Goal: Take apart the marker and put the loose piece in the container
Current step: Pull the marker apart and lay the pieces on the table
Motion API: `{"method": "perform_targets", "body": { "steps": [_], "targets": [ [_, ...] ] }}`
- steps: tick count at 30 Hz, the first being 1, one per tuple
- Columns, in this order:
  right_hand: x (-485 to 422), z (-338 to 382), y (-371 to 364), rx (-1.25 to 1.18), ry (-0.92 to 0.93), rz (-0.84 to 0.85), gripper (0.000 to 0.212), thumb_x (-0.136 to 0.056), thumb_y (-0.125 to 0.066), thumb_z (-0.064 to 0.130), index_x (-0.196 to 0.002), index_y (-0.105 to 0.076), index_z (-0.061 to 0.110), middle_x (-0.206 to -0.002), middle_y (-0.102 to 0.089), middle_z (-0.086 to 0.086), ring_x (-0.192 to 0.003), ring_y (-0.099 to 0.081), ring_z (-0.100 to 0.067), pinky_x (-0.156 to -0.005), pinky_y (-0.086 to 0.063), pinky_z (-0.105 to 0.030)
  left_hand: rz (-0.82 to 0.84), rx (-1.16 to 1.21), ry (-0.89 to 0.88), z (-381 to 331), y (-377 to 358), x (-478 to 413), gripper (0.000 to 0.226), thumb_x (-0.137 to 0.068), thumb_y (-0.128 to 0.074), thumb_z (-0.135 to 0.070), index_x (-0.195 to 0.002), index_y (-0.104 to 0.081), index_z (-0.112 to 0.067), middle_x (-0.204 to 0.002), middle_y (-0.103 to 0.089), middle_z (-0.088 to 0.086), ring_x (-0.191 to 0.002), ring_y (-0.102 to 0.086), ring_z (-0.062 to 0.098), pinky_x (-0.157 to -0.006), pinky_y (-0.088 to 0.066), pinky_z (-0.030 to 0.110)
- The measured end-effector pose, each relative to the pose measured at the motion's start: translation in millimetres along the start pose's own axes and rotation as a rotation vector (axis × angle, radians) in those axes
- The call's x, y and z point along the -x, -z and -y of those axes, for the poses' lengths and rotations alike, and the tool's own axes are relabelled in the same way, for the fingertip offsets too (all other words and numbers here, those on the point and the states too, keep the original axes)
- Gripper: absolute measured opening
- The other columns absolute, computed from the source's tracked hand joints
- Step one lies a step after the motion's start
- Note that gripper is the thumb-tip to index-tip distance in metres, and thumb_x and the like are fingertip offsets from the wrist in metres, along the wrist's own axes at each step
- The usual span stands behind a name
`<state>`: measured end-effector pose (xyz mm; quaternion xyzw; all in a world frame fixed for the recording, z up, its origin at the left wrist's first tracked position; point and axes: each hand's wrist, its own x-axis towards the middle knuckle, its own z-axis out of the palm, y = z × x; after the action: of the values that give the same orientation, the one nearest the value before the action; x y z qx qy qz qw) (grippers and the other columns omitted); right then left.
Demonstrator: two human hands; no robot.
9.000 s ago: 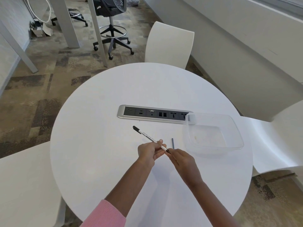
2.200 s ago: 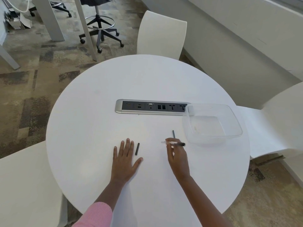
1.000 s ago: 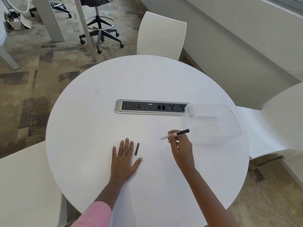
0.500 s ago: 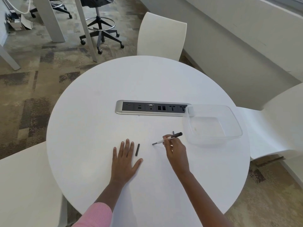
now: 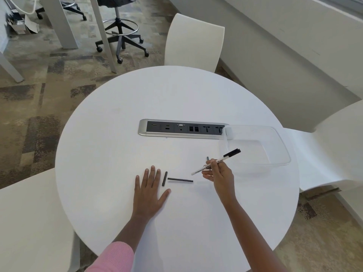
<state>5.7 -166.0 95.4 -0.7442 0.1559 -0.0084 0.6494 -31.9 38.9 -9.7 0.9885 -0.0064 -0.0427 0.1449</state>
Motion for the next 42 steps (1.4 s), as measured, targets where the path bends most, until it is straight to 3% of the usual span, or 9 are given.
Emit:
{"method": "perform_targets", "body": {
  "steps": [4, 6, 9, 14, 25, 31, 33, 37, 42],
  "targets": [
    [-3.7, -0.9, -2.4, 0.026, -0.014, 0.010, 0.025, -0.096, -0.040, 0.022, -0.082, -0.059, 0.011, -0.081, -0.063, -0.003, -0.068, -0.064, -0.011, -0.056, -0.054, -0.014, -0.002, -0.005, 0.002, -0.3, -0.7, -0.3, 0.073, -0.092, -0.009, -0.060, -0.137, -0.038, -0.011, -0.143, -0.045, 0.011, -0.133, -0.029, 0.024, -0.113, -0.002, 0.039],
    [-4.2, -0.3, -2.0, 0.151, 0.009, 0.035, 0.024, -0.096, -0.039, 0.021, -0.081, -0.056, 0.013, -0.076, -0.061, -0.005, -0.061, -0.061, -0.006, -0.056, -0.052, -0.015, -0.006, -0.005, 0.001, -0.4, -1.1, -0.2, 0.074, -0.092, -0.009, -0.060, -0.136, -0.040, -0.010, -0.143, -0.045, 0.012, -0.133, -0.029, 0.024, -0.113, -0.003, 0.039],
    [-7.8, -3.6, -2.1, 0.595, 0.094, 0.143, 0.019, -0.095, -0.039, 0.023, -0.089, -0.051, 0.008, -0.075, -0.059, -0.014, -0.070, -0.056, -0.027, -0.066, -0.044, -0.036, -0.016, -0.001, -0.003, -0.4, -0.8, 0.0, 0.074, -0.092, -0.010, -0.060, -0.136, -0.041, -0.009, -0.143, -0.045, 0.012, -0.132, -0.029, 0.024, -0.113, -0.003, 0.039],
    [-12.1, -15.4, -13.6, 1.022, 0.132, 0.240, 0.027, -0.095, -0.039, 0.022, -0.107, -0.047, -0.001, -0.094, -0.063, -0.023, -0.088, -0.058, -0.037, -0.069, -0.041, -0.037, -0.014, 0.002, 0.002, -0.5, -1.0, 0.4, 0.073, -0.092, -0.010, -0.060, -0.137, -0.038, -0.011, -0.144, -0.044, 0.011, -0.133, -0.029, 0.023, -0.113, -0.003, 0.039],
    [-25.5, -28.0, -30.1, 1.103, 0.058, 0.231, 0.021, -0.091, -0.040, 0.011, -0.105, -0.047, -0.002, -0.104, -0.059, -0.022, -0.094, -0.058, -0.037, -0.075, -0.045, -0.039, -0.021, 0.002, -0.004, -0.5, -2.0, 0.1, 0.073, -0.092, -0.011, -0.060, -0.137, -0.040, -0.010, -0.145, -0.043, 0.010, -0.135, -0.027, 0.024, -0.114, 0.000, 0.038],
    [-26.3, -31.7, -31.5, 1.088, 0.050, 0.228, 0.023, -0.091, -0.042, 0.014, -0.108, -0.045, -0.001, -0.107, -0.057, -0.020, -0.097, -0.057, -0.038, -0.076, -0.044, -0.039, -0.080, -0.015, 0.010, 2.1, -6.4, -0.8, 0.073, -0.092, -0.011, -0.060, -0.139, -0.038, -0.012, -0.147, -0.038, 0.005, -0.145, 0.011, 0.009, -0.115, -0.001, 0.039],
    [-26.1, -33.1, -30.9, 1.069, 0.046, 0.220, 0.024, -0.091, -0.042, 0.014, -0.110, -0.045, 0.000, -0.108, -0.056, -0.020, -0.097, -0.057, -0.039, -0.077, -0.044, -0.040, -0.076, -0.008, 0.007, 1.7, -6.3, -0.7, 0.072, -0.092, -0.011, -0.060, -0.139, -0.038, -0.012, -0.147, -0.039, 0.007, -0.146, 0.006, 0.011, -0.114, -0.002, 0.039],
    [-22.6, -34.1, -30.3, 1.058, 0.071, 0.202, 0.028, -0.091, -0.043, 0.015, -0.116, -0.045, 0.003, -0.112, -0.054, -0.019, -0.096, -0.056, -0.039, -0.075, -0.045, -0.040, -0.050, 0.003, -0.010, 0.2, -2.6, 0.1, 0.071, -0.092, -0.011, -0.059, -0.137, -0.037, -0.011, -0.144, -0.044, 0.010, -0.135, -0.028, 0.023, -0.114, -0.003, 0.039],
    [-9.8, -34.9, -34.1, 1.048, 0.325, 0.232, 0.027, -0.092, -0.045, 0.016, -0.115, -0.051, 0.005, -0.113, -0.053, -0.019, -0.103, -0.054, -0.034, -0.074, -0.049, -0.043, -0.038, 0.023, -0.008, 0.4, -2.7, -0.2, 0.072, -0.092, -0.011, -0.059, -0.138, -0.038, -0.011, -0.145, -0.043, 0.010, -0.134, -0.029, 0.023, -0.115, 0.000, 0.038]
  ]
}}
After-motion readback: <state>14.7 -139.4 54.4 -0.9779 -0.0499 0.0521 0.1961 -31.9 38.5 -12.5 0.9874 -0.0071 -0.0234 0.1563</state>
